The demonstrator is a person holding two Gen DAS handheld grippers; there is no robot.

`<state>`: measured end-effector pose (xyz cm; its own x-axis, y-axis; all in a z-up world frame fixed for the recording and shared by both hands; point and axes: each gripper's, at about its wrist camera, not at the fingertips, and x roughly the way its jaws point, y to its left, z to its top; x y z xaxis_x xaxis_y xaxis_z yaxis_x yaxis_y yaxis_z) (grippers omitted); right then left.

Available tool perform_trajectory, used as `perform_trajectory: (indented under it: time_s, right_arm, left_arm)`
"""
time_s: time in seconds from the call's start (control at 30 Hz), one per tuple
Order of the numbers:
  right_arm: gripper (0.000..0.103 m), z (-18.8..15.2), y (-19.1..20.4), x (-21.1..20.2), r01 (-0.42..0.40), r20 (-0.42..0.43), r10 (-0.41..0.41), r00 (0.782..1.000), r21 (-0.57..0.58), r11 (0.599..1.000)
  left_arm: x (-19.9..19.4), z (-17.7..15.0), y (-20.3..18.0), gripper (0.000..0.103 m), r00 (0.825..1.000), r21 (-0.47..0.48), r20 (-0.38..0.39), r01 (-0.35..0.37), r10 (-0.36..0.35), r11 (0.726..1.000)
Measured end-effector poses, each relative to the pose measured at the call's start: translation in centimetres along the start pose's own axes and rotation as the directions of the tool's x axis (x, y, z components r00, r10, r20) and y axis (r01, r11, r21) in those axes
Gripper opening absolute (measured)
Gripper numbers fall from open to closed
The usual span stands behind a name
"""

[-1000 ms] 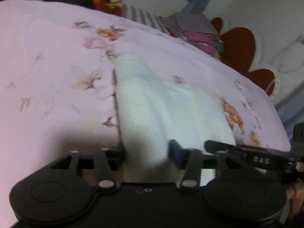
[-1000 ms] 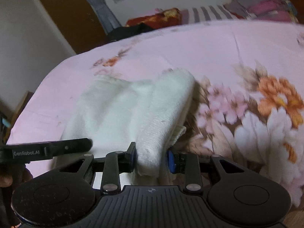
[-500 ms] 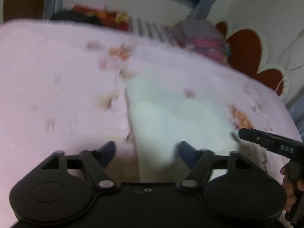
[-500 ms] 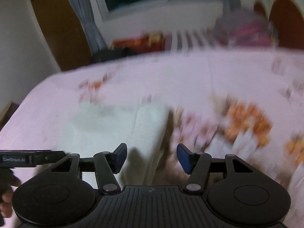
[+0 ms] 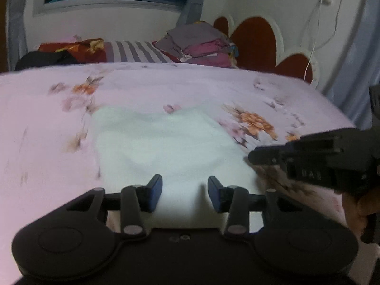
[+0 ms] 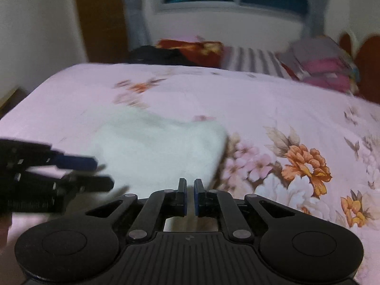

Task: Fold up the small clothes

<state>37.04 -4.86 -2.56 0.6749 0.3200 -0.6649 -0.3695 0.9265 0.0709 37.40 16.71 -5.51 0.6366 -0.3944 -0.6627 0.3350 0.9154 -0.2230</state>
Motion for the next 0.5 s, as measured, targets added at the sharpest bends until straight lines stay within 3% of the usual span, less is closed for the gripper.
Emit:
perform_trajectory:
  time_s: [0.17,0.27,0.4,0.5]
  right_arm:
    - [0.005,-3.9,2.2,-0.5,-0.061,-0.072,0.057,0.996,-0.067,0.996]
    - [0.005,-5.7,2.0,0.8,0.002,-0.104,-0.008,0.994,-0.057,0.998]
    - [0.006,-5.9,1.0,0.1,0.085,-0.083,-0.083,0.993,0.018,0.996]
    - [0.006,-6.5,-0.1,-3.0,0.026,-0.042,-0.02,0.999,0.133,0.991]
  left_arm:
    - [-2.4,-5.1,-0.5,0.04,0.999,-0.055,-0.031,0.015,-0.017,0.998]
    - [-2.1,-6.7,-0.4,0.04,0.999,-0.112,-0.053,-0.018,0.013,0.994]
    - [-3.0,-6.5,-1.1,0.041,0.996,-0.134,-0.019,-0.093,0.092,0.987]
    - [-4.8,-7.1,-2.0,0.041,0.991,-0.149,0.001,-0.133,0.135,0.98]
